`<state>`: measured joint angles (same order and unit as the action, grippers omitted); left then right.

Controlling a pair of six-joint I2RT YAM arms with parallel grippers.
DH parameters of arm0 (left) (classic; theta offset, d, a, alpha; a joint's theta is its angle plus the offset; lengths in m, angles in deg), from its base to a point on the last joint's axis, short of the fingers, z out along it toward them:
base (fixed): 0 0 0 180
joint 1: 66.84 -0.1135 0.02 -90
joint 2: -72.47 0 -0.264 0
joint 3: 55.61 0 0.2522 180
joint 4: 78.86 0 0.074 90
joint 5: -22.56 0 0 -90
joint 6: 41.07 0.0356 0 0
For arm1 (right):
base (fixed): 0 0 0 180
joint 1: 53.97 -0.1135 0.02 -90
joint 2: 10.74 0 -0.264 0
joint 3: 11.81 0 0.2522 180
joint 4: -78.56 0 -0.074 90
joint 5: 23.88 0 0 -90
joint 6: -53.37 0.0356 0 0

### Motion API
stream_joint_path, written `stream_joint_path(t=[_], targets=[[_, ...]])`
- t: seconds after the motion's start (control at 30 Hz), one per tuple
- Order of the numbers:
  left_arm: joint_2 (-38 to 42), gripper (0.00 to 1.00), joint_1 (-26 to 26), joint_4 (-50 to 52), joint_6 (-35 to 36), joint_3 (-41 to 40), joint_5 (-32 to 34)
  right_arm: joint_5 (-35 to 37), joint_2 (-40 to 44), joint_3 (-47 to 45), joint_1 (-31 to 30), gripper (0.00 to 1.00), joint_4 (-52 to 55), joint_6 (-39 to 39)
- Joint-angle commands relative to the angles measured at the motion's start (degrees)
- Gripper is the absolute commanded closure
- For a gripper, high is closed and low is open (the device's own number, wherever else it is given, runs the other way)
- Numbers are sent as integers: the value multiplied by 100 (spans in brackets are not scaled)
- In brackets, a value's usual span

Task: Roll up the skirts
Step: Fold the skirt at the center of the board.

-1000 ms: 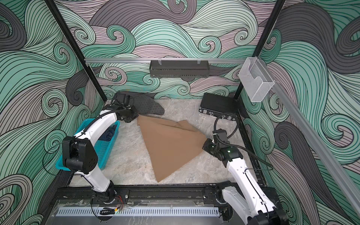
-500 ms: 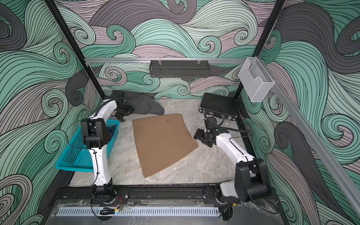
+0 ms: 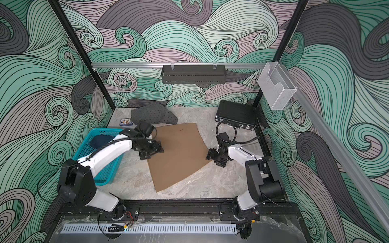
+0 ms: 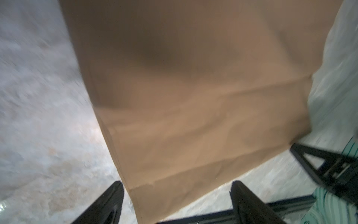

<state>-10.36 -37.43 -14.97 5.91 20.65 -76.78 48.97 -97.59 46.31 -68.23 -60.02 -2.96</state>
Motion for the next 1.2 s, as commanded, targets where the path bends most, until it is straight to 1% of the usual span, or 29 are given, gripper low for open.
stream_joint_path(t=[0.0,0.03,0.13,0.23,0.3,0.37,0.43,0.53,0.6,0.63,0.7,0.73,0.77,0.8,0.93,0.97,1.07,1.13,1.17], targets=[[766,19,611,53,-191,-662,388,-71,116,-185,-18,26,-307,148],[944,20,708,-39,-246,-907,312,-115,71,-199,-27,28,-361,151],[1479,30,956,-134,-504,-1649,219,-29,-37,-252,-8,35,-582,124],[1877,34,1375,-331,-669,-2266,56,35,-59,-362,-5,46,-946,144],[1978,35,1621,-511,-649,-2530,-15,-80,-136,-332,-9,55,-1066,198],[1982,35,1760,-651,-601,-2670,-185,-171,-236,-299,-23,63,-1220,292],[1925,30,1936,-765,-512,-2721,-174,-173,-351,-214,-59,67,-1275,342],[1755,23,2146,-1096,-438,-2843,-215,-176,-523,-58,-79,78,-1233,362],[1626,23,2166,-1352,-538,-2989,-332,-178,-543,-15,-83,84,-1201,360],[1558,25,2174,-1457,-610,-3061,-373,-168,-514,-23,-82,88,-1182,370],[1455,34,2174,-1516,-783,-3151,-244,-109,-404,-70,-80,95,-1159,393],[1416,43,2166,-1451,-909,-3152,-42,-77,-341,-100,-79,97,-1146,410],[1372,55,2157,-1411,-996,-3134,133,-40,-268,-141,-84,98,-1126,417],[1330,64,2143,-1420,-1030,-3114,228,-33,-212,-176,-83,99,-1122,412],[1051,97,2139,-1497,-1024,-2825,228,7,117,-415,-77,100,-1000,506],[1026,100,2131,-1424,-1030,-2757,304,45,263,-488,-82,100,-946,546],[1225,100,2034,-1244,-1084,-2740,544,227,804,-780,-77,100,-743,650],[1460,100,1949,-1243,-1107,-2803,527,282,1215,-997,-86,100,-736,734],[1571,100,1920,-1234,-1120,-2816,477,300,1432,-1087,-84,100,-486,767]])
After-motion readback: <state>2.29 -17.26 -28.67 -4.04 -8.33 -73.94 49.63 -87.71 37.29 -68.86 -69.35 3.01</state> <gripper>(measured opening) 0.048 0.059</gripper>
